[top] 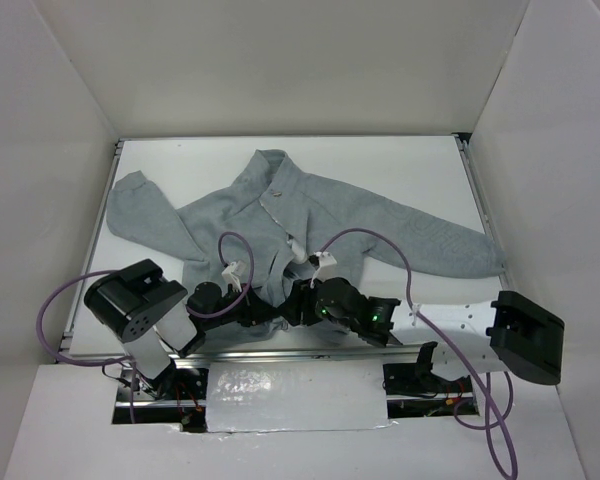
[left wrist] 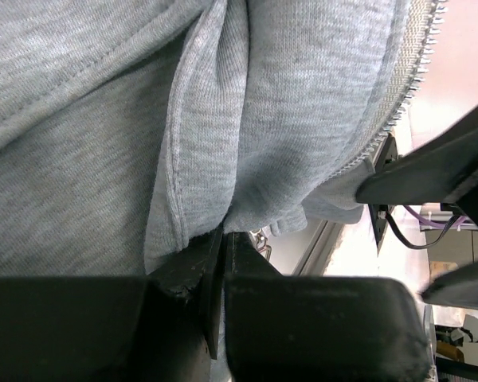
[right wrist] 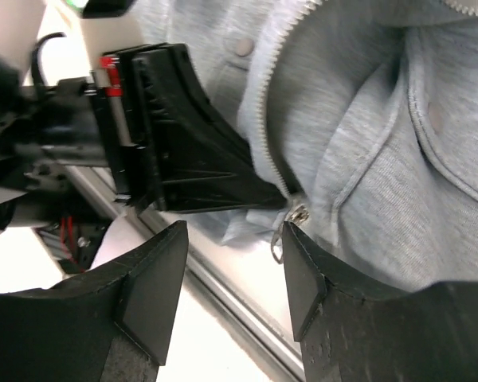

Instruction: Zip up the jacket

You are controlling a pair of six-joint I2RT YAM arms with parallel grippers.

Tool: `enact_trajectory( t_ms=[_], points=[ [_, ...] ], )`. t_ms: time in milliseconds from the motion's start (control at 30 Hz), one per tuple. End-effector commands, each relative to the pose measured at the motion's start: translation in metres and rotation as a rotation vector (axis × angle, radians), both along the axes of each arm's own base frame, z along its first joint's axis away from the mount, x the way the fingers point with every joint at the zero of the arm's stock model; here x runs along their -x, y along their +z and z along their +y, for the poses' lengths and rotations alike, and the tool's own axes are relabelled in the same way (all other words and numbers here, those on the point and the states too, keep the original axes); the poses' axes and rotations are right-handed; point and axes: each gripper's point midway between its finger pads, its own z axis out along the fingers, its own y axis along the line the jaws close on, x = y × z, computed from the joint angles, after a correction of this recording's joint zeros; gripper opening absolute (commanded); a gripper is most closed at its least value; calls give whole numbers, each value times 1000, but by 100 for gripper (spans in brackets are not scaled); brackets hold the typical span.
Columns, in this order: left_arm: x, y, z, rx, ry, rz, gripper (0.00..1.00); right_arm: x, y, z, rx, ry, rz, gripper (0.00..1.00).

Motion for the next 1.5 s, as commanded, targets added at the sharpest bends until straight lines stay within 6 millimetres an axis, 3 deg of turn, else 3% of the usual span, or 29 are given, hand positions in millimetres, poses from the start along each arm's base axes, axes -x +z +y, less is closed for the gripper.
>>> enact_trajectory(
  t_ms=[0, 167, 267, 400, 600, 767, 1033, 1233, 1467],
  points=[
    [34, -15, 18, -37, -39, 25, 0, 9, 13, 2, -5, 49, -15, 59],
    [33, -13, 15, -29, -48, 17, 0, 27, 10, 3, -15, 86, 39, 54],
    [33, -12, 15, -25, -48, 12, 0, 48, -3, 6, -26, 120, 107, 53],
    [33, -11, 17, -29, -45, 7, 0, 58, -18, 5, -53, 98, 169, 53],
    [31, -9, 15, -25, -49, -1, 0, 52, -46, 8, 1, 53, 196, 50],
    [32, -6, 15, -24, -52, -10, 0, 42, -54, 11, 14, 4, 187, 48],
    [33, -5, 14, -27, -61, -19, 0, 30, -54, 18, -19, -57, 177, 44],
    [34, -5, 12, -21, -67, -19, 0, 17, -52, 11, -30, -147, 148, 42],
    [36, -4, 11, -10, -73, -16, 0, 12, -51, 16, -43, -153, 131, 31]
  ],
)
